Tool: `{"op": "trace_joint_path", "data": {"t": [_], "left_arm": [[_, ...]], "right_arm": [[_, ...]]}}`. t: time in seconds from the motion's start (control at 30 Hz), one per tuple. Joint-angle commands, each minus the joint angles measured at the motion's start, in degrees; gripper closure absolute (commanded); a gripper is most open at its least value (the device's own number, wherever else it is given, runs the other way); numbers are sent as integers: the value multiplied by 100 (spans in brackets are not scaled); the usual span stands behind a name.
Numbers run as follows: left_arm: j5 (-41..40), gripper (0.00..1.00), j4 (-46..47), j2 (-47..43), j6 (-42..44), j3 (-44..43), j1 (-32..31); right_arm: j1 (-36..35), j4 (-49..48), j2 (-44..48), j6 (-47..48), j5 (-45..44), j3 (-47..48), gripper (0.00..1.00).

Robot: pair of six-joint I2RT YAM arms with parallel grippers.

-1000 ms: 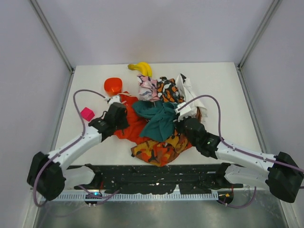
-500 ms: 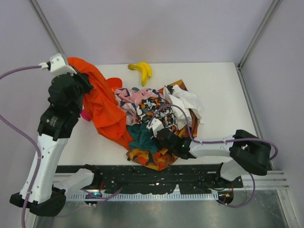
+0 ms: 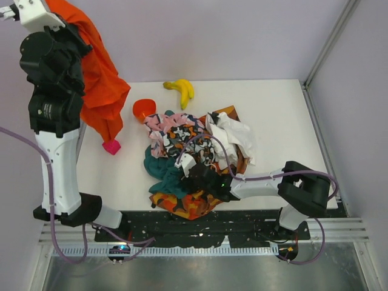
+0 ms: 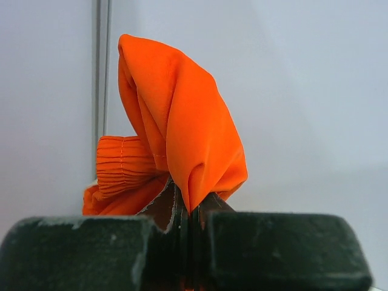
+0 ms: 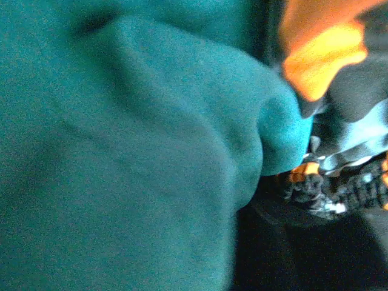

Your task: Pick out a specific cloth from the pile

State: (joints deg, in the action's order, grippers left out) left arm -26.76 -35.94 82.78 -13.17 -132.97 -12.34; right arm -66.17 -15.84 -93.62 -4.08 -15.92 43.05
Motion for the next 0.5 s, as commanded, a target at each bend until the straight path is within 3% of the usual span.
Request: {"op": "trace_joint_path", "data": {"t": [0.0, 0.2, 0.23, 0.27, 0.47], "left_arm": [[-13, 100, 1246, 658, 849, -141, 275], [-48, 100, 1450, 2011, 939, -1317, 846], [-40, 100, 1450, 2257, 956, -1494, 925], [-22, 100, 1493, 2416, 965, -1600, 987], [382, 100, 2064, 2567, 939, -1451, 1408]], "right_arm": [[-133, 977, 519, 240, 696, -288, 37], [-133, 1073, 1837, 723, 748, -227, 16], [-133, 1152, 1952, 811, 809, -183, 5], [-133, 1170, 2214, 855, 845, -165, 1], [-133, 995, 3462, 1172, 1259, -481, 5]]}}
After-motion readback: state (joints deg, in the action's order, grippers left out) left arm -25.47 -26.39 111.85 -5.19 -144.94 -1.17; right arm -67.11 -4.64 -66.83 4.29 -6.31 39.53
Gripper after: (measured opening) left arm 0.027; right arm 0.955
